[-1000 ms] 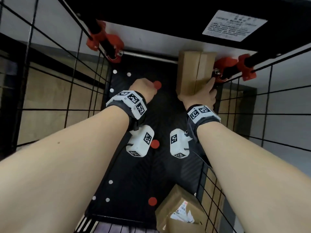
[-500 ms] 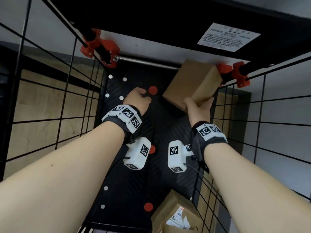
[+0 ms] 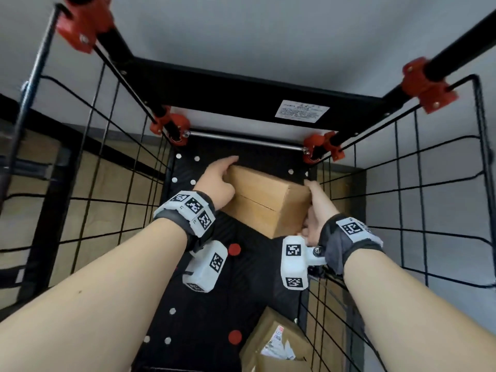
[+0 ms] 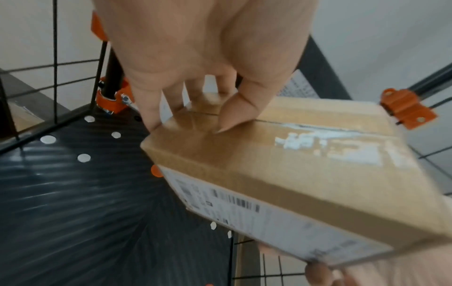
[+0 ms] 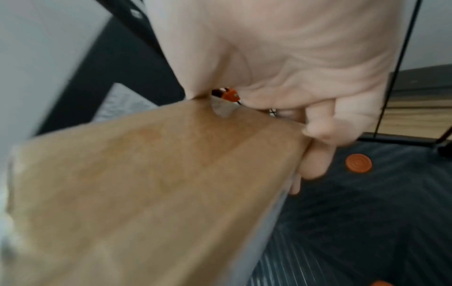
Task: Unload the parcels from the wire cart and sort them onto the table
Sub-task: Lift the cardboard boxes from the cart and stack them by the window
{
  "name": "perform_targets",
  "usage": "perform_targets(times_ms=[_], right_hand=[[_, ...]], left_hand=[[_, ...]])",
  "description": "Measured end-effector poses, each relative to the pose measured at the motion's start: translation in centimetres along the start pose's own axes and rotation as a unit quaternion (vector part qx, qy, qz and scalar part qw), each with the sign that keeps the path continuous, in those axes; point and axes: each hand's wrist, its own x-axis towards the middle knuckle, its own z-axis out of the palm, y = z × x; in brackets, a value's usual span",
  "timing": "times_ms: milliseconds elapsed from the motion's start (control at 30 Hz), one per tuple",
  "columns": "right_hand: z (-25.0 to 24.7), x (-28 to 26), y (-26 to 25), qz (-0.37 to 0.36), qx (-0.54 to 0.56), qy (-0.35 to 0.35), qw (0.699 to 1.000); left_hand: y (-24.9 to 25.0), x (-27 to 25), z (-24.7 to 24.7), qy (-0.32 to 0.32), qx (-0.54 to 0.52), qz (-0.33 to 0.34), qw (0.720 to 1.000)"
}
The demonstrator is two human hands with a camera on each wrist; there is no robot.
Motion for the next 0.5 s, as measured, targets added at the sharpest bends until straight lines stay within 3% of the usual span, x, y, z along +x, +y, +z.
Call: perform_targets(times_ms=[133,300,500], right_hand=[[0.1,-4.3,0.4,-0.047,-0.044,0.029,0.997],[0.1,-9.5,-0.1,-0.173,-0.077,0.016,0.982],[0.7,-15.9,-0.9,-0.214,-0.063,0.016,0.975]], left_hand=[[2.6,-3.4,-1.3,-0.032,-0.017,-0.038,0.999],[5.8,-8.4,-3.7,-0.032,-0.123,-0.108,0.986],[7.8,-14.3,-6.0,-0.051,-0.124,-0.042,0.99]])
